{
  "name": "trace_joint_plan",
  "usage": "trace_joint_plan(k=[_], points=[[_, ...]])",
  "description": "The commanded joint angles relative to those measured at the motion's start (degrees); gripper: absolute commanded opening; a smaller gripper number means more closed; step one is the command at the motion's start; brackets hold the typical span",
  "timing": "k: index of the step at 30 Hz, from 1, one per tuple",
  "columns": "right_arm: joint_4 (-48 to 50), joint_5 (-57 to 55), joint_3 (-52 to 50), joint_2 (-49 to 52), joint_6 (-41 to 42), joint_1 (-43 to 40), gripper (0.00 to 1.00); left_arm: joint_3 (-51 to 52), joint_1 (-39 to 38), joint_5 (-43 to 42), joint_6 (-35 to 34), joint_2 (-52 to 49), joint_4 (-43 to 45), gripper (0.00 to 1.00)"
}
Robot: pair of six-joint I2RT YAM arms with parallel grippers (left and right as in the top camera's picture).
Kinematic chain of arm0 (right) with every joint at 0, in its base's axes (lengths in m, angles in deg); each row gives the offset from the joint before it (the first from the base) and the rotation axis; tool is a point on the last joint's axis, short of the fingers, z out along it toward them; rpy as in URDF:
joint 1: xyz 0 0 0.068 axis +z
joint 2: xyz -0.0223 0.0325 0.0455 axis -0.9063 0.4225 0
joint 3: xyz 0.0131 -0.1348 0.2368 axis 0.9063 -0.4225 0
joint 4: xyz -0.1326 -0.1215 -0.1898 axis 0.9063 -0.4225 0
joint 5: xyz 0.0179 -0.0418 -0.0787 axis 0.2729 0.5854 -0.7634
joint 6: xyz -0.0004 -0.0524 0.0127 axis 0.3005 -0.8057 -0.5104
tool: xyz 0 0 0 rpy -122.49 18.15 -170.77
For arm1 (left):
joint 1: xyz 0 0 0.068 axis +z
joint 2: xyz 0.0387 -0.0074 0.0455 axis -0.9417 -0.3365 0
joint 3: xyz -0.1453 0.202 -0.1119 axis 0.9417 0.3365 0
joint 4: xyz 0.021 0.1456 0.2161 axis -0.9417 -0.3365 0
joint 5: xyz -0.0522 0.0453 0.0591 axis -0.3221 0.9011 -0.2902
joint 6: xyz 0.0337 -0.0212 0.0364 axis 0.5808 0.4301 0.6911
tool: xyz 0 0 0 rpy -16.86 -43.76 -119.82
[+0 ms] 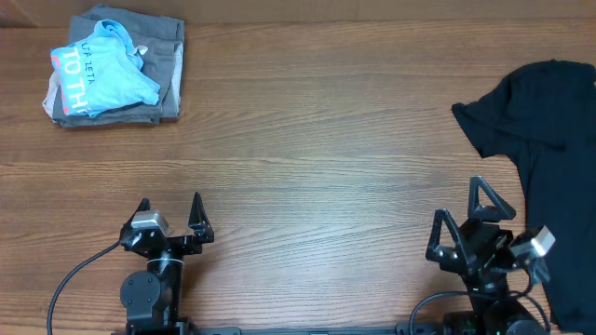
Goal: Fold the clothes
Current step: 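Reach the right gripper to the black T-shirt and grasp its edge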
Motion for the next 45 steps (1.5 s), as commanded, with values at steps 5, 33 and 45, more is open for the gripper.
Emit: trace_joint_plan(k=[5, 33, 45], points=[[-18.0, -9.9, 23.8, 16.2, -15.7, -0.2, 1.00, 0.2, -0.3, 0.8, 0.1, 0.4, -0.1, 1.00], [-76.7, -27.0, 93.0, 108.3, -40.7, -11.8, 0.96, 0.2, -0.3, 0.8, 0.1, 0.5, -0.1, 1.00], [-75.8, -24.3, 92.9, 118.9, -41.5, -12.1, 0.87, 0.2, -0.3, 0.8, 0.1, 0.5, -0.1, 1.00]])
